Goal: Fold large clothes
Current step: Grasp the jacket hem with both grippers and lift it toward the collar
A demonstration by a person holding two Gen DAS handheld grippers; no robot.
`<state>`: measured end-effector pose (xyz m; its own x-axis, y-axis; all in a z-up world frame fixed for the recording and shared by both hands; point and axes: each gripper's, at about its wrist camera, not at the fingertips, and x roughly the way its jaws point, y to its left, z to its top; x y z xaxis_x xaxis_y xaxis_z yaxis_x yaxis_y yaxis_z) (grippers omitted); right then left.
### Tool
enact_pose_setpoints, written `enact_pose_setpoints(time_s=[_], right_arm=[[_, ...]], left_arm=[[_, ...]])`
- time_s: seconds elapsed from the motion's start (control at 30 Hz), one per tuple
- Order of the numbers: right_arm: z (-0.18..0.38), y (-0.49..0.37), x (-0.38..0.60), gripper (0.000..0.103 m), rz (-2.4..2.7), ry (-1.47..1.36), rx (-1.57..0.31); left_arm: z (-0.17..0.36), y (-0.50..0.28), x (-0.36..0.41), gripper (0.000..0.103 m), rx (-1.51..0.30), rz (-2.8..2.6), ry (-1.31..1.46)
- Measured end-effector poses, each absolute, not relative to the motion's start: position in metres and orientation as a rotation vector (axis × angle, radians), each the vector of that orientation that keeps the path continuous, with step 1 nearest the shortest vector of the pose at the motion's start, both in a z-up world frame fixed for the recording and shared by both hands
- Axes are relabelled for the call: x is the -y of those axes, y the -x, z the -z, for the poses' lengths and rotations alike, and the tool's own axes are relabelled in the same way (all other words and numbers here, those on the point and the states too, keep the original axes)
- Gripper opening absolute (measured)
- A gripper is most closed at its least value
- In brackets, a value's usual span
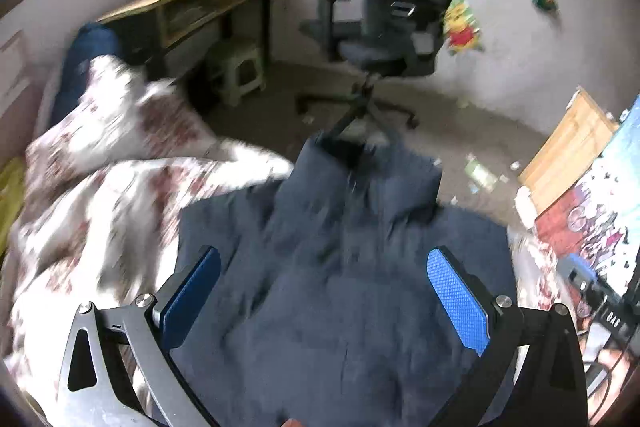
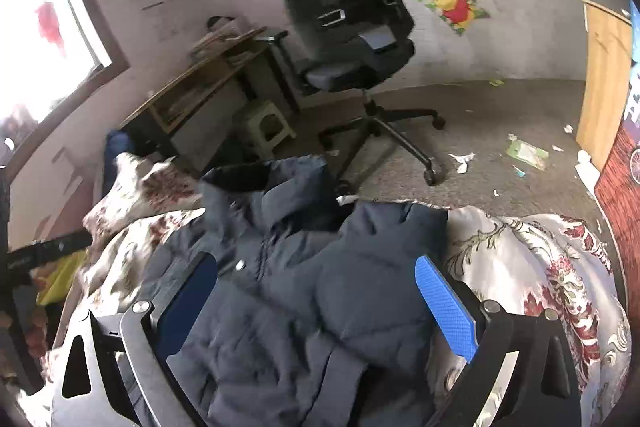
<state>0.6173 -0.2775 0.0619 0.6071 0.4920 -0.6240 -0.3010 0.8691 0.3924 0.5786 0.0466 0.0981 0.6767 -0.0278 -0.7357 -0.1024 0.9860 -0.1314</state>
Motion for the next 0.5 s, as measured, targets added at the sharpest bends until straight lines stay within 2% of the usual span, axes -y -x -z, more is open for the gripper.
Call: enact_pose_setpoints(time_s=[0.2, 0.5], right_arm=[[-0.053, -0.667, 0.265, 0.1, -0.382, -0.264, -0.815], [-0.03, -0.747, 0.213, 0.099, -0.33, -0.214, -0.912]], left_arm=[[-0.073, -0.652, -0.085, 0.102, -0.735, 0.059, 0.222], [-0.016, -0.74, -0.118, 0.101, -0.82, 0.165, 0.222]])
